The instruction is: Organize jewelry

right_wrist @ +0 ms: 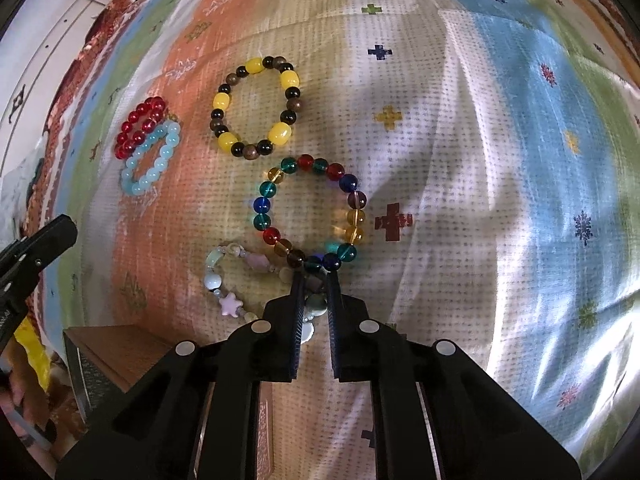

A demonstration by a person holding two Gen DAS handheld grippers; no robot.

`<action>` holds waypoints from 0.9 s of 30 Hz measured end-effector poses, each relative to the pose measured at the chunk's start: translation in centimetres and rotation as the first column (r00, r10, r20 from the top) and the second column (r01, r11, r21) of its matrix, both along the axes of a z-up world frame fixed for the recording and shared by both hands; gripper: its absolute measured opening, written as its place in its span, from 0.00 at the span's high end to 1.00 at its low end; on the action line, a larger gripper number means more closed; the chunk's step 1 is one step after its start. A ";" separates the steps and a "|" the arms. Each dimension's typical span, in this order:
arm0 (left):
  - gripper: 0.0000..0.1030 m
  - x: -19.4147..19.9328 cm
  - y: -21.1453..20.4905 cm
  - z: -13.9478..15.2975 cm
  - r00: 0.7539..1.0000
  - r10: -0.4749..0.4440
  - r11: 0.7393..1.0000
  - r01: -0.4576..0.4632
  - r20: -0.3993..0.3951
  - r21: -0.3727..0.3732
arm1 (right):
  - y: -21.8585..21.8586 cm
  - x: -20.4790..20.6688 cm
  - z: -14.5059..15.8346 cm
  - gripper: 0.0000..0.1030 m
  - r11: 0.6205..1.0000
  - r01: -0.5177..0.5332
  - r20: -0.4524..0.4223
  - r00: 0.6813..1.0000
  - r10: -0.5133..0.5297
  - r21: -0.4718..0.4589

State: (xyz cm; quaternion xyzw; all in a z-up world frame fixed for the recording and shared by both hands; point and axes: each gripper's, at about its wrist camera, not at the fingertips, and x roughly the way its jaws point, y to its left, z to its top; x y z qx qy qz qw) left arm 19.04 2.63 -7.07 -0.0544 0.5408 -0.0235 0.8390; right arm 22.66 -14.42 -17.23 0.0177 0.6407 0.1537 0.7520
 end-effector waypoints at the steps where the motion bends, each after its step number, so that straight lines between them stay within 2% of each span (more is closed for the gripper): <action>1: 0.84 0.0 -0.1 0.0 1.000 -0.003 1.000 0.003 -0.001 0.001 | 0.0 -0.1 0.2 0.89 1.000 -0.001 0.004 1.000 0.001 0.001; 9: 0.84 -0.1 0.0 0.0 1.000 -0.003 1.000 0.003 0.001 0.004 | 0.0 -0.5 3.2 0.89 1.000 -0.018 0.096 0.995 0.019 -0.015; 12: 0.84 -0.3 0.0 0.3 1.000 -0.002 1.000 0.002 0.007 -0.003 | -0.1 -0.8 4.3 0.89 1.000 -0.018 0.111 0.994 0.015 0.020; 18: 0.84 -0.8 -0.1 0.9 1.000 -0.003 1.000 0.003 0.018 -0.011 | -0.1 -1.2 5.5 0.89 0.999 -0.033 0.147 0.989 0.028 0.025; 21: 0.84 -1.1 -0.2 1.3 1.000 -0.002 1.000 0.003 0.026 -0.016 | 0.2 -1.7 6.5 0.89 0.999 -0.041 0.186 0.982 0.039 0.002; 27: 0.84 -2.0 -0.7 2.3 0.999 -0.008 1.000 0.010 0.047 -0.027 | 1.6 -2.6 9.6 0.89 0.996 -0.087 0.276 0.958 0.078 0.021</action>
